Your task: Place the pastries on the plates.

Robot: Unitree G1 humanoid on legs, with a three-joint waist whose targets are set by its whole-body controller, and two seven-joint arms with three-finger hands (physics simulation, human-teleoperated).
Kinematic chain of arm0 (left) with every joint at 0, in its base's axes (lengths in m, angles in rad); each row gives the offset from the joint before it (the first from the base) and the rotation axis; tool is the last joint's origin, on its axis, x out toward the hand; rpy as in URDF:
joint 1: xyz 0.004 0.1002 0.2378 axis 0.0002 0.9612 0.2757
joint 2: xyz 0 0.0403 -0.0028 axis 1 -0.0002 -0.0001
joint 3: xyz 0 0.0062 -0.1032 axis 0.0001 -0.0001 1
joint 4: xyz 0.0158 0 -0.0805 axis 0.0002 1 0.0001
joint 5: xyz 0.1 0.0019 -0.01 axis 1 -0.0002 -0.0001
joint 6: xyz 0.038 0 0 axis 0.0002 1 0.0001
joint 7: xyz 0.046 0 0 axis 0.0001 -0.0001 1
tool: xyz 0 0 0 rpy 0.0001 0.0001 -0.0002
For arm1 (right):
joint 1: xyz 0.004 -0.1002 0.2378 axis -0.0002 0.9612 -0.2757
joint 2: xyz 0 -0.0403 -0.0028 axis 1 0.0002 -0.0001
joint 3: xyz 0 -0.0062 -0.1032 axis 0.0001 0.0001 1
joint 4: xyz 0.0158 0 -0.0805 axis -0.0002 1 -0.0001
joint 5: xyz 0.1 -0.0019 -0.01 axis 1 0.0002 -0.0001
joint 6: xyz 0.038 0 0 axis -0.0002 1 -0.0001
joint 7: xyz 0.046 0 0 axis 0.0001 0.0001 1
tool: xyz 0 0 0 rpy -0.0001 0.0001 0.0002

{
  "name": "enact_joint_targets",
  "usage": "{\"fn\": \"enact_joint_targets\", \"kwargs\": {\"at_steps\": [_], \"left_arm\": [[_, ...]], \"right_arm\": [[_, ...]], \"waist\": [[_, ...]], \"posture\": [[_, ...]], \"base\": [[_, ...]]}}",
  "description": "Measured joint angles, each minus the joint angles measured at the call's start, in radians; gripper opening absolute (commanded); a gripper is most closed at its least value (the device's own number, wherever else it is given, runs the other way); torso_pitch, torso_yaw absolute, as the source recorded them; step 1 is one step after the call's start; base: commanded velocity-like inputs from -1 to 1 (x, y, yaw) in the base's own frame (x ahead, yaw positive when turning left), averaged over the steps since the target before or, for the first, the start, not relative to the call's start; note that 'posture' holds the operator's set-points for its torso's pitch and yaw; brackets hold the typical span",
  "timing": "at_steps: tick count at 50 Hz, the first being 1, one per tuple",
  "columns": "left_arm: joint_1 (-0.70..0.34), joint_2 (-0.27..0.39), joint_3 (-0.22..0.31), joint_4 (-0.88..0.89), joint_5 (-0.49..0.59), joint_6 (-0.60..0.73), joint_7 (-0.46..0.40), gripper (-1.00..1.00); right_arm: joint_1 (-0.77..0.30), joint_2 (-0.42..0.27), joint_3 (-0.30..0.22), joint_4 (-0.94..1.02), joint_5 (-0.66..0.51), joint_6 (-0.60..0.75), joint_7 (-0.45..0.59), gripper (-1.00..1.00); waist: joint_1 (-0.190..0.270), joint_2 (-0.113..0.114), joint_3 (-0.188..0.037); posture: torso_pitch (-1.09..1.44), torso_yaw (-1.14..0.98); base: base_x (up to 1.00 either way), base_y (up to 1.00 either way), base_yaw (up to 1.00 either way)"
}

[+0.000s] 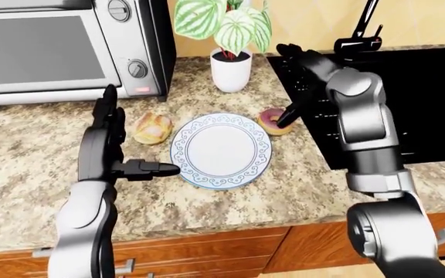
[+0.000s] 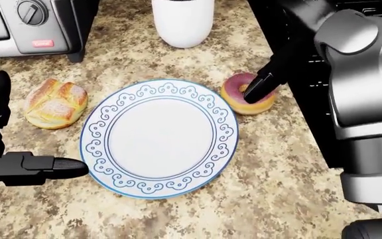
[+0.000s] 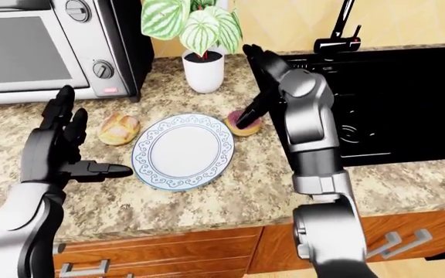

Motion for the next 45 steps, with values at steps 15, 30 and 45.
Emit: {"fn": "enact_joint_targets", "kwargs": {"at_steps": [15, 30, 45], "left_arm": [[0.011, -0.006, -0.002, 0.020, 0.007, -0.023, -0.003, 1.00], [0.012, -0.007, -0.004, 0.028, 0.014, -0.030, -0.006, 1.00], [0.019, -0.010, -0.004, 0.032, 0.017, -0.037, -0.010, 1.00]], "right_arm": [[-0.050, -0.006, 0.004, 0.243, -0.089, -0.176, 0.056, 1.00], [-0.037, 0.022, 0.015, 0.371, -0.107, -0.268, 0.019, 1.00], [-0.046, 0.032, 0.018, 0.453, -0.124, -0.333, -0.025, 1.00]], "waist": [[-0.001, 0.000, -0.004], [-0.001, 0.001, -0.007], [0.001, -0.001, -0.013]], "posture": [[0.00, 0.00], [0.00, 0.00], [0.00, 0.00]], "base": [[0.00, 0.00, 0.00], [0.00, 0.00, 0.00], [0.00, 0.00, 0.00]]}}
